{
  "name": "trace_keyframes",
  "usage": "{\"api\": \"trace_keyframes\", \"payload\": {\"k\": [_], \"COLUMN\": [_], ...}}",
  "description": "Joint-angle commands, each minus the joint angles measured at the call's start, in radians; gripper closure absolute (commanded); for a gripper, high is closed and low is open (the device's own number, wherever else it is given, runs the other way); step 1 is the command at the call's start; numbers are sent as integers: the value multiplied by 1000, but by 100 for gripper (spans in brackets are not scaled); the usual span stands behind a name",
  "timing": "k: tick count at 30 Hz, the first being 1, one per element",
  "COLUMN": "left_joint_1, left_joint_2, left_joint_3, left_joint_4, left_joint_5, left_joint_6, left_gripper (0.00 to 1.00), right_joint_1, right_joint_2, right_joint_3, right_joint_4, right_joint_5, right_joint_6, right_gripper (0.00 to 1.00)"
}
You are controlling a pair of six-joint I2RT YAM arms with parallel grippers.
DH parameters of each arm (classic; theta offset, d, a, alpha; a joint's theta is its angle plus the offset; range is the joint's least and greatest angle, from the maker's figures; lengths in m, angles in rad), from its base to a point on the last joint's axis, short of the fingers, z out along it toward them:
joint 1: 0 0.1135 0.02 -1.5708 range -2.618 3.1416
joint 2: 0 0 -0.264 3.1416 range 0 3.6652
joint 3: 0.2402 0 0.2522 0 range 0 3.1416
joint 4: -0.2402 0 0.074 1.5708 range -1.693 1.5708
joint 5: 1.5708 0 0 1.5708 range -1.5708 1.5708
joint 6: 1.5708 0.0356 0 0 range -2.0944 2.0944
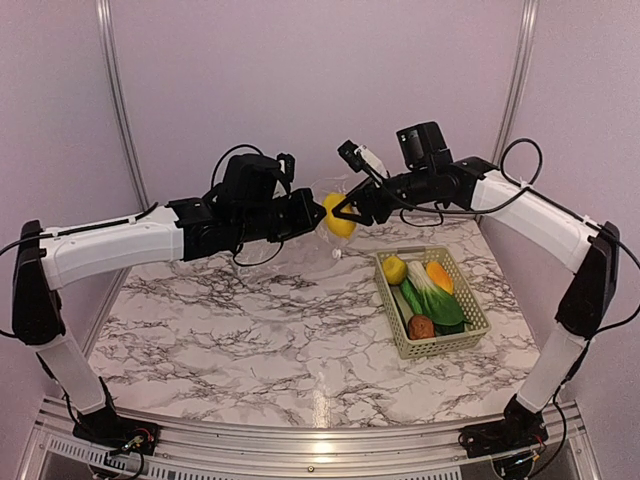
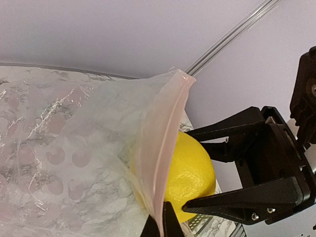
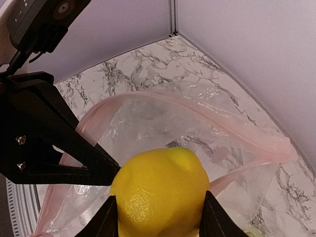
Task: Place the food in the zip-top bag and seal the zipper
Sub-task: Place the fake fruit in the zipper food storage bag.
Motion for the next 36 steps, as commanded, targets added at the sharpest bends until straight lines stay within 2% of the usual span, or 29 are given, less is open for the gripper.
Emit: {"api": "trace_keyframes", "payload": {"k": [1, 7, 12, 15, 17, 19, 22, 24, 30, 34, 36], "left_joint_1": [5, 4, 4, 4, 5, 5, 7, 11, 30, 65, 76], "left_joint_2": [37, 42, 22, 28, 42, 56, 72, 76, 45, 18, 5], "left_joint_3": [51, 57, 28, 30, 39, 48, 57, 55, 7, -39, -54], "left_joint_4": [-42, -87, -57, -62, -77, -96, -118, -121, -109, -95, -103], "left_joint_5": [18, 23, 24, 22, 24, 19, 19, 21, 26, 111, 126], "left_joint_6": [1, 12, 25, 25, 25, 27, 22, 18, 6, 10, 24], "left_gripper": [100, 100, 100, 100, 100, 100, 100, 100, 100, 100, 100], "right_joint_1": [55, 67, 73, 76, 81, 81, 80, 80, 61, 25, 12], "right_joint_2": [-5, 48, 71, 77, 77, 77, 78, 78, 34, -27, -65], "right_joint_3": [29, 118, 96, 81, 87, 115, 158, 183, 209, 198, 172], "right_joint_4": [-13, -12, -20, -26, -25, -29, -55, -86, -160, -176, -202], "right_joint_5": [54, 148, 268, 281, 234, 138, -22, -55, -44, -50, -65], "right_joint_6": [-33, -54, -82, -80, -77, -68, -87, -118, -212, -237, -311], "right_gripper": [53, 52, 54, 52, 49, 43, 16, 3, 1, 2, 3]}}
